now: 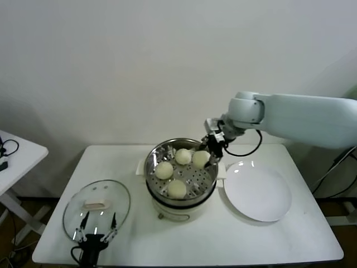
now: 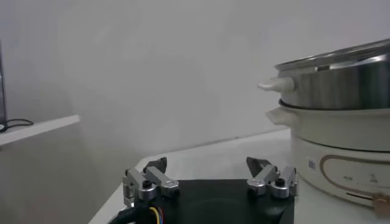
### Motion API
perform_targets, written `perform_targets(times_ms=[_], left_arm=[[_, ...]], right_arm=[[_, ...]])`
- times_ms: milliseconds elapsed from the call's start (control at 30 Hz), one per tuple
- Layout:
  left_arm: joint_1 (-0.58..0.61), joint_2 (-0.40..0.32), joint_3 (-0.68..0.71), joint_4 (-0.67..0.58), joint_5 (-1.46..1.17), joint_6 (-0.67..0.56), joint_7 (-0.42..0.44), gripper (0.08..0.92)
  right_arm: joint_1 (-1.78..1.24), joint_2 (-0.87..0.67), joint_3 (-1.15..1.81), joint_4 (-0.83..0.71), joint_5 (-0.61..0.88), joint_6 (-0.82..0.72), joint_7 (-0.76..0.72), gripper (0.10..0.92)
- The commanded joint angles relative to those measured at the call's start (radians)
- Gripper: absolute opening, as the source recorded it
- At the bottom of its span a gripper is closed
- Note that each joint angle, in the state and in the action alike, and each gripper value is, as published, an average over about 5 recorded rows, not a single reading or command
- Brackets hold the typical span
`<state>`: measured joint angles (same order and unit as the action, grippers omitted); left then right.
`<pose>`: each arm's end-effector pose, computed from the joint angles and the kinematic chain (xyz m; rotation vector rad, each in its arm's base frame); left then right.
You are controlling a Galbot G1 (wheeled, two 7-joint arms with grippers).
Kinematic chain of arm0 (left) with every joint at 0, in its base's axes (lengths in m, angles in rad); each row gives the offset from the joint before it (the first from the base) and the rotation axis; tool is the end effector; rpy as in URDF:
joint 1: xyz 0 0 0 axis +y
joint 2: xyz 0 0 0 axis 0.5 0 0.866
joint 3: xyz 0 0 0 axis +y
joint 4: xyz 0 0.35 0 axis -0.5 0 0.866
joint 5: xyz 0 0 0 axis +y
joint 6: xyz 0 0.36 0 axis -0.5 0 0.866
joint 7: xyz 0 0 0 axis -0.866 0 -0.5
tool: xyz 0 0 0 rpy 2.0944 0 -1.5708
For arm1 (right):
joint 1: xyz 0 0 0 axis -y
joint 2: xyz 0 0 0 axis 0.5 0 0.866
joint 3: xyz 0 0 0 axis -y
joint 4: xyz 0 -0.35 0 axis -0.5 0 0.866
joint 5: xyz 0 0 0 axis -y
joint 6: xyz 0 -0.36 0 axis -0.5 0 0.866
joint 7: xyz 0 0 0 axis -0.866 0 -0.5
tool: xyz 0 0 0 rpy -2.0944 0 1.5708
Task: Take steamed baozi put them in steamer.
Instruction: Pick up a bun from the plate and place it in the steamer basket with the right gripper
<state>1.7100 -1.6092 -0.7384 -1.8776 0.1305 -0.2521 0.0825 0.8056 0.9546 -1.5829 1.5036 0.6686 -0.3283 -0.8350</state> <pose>0.1142 0.0638 -0.3986 0.1151 -2.9927 -0.3168 0.5158 0.0358 -0.0415 1.5233 -1.4450 1.4531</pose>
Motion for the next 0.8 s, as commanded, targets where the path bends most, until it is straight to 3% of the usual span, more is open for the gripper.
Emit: perform_targets(times_ms=[33,800], left_arm=[[-0.002,-0.049,0.001,0.005,0.002,0.001,0.001,0.823],[-0.003,-0.049,-0.004,0.001,0.001,0.004,0.003,0.823]], right_arm=[[-0.178,0.043,0.064,-0.085,-0.102,-0.031,0.040,0.629],[-0.234,0.065,0.096,-0.118,-0.107,-0.023,0.033,0.685]])
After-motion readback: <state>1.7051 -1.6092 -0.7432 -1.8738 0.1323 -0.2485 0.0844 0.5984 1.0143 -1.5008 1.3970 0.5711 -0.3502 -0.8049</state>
